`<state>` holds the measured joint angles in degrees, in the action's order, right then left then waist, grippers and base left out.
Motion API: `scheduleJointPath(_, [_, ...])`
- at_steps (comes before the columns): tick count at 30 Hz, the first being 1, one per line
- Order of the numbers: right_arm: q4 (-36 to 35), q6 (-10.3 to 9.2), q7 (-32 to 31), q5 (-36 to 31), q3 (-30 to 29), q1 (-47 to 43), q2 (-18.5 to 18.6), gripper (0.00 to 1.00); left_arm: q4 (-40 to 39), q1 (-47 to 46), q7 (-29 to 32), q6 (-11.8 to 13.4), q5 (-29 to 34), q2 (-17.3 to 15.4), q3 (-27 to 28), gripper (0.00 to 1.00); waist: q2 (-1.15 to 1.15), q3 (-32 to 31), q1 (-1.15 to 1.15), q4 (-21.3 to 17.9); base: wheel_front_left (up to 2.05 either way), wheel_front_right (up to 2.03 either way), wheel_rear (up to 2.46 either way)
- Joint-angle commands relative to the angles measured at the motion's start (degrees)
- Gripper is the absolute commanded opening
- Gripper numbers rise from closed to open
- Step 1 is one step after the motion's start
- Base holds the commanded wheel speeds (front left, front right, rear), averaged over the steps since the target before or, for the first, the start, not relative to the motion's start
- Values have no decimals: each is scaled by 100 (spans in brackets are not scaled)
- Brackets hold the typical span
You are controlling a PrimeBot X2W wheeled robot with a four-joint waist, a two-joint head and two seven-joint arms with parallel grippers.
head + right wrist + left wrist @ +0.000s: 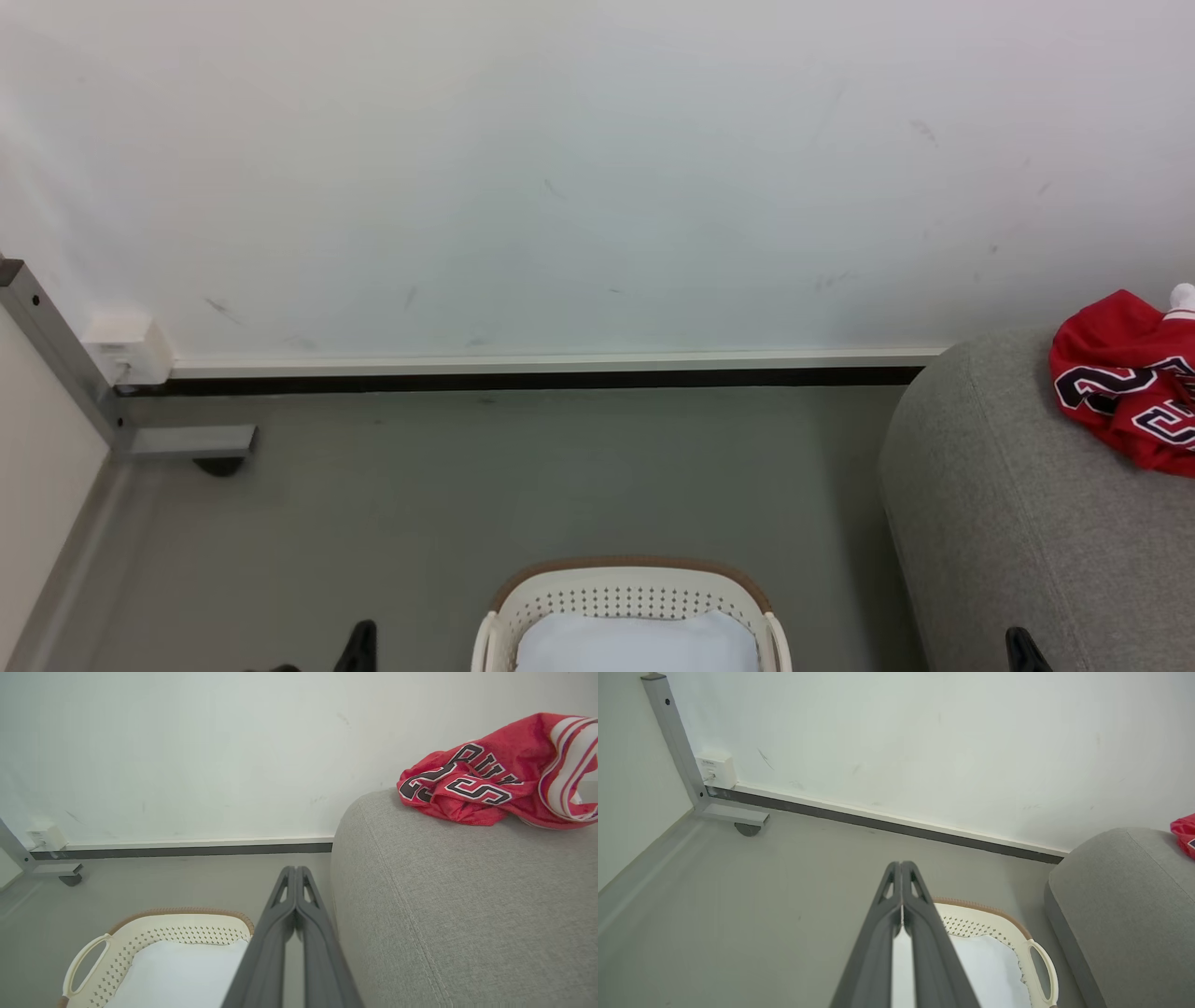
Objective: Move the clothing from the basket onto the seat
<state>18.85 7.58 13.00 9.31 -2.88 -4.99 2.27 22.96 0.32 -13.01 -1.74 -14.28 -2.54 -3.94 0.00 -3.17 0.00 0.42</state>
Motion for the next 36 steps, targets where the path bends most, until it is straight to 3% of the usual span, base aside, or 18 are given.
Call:
scheduleJointPath(1, [-85,-1,-46,283,-43,145,45,0,-119,-148,54,-18,-275,-16,63,0,0,4,0,0,0,0,0])
scheduleJointPath(36, [-299,-5,-833,3696,-158,563,63,0,-489,-360,837,-260,-3475,-29,462,0,0,102,0,-13,0,0,0])
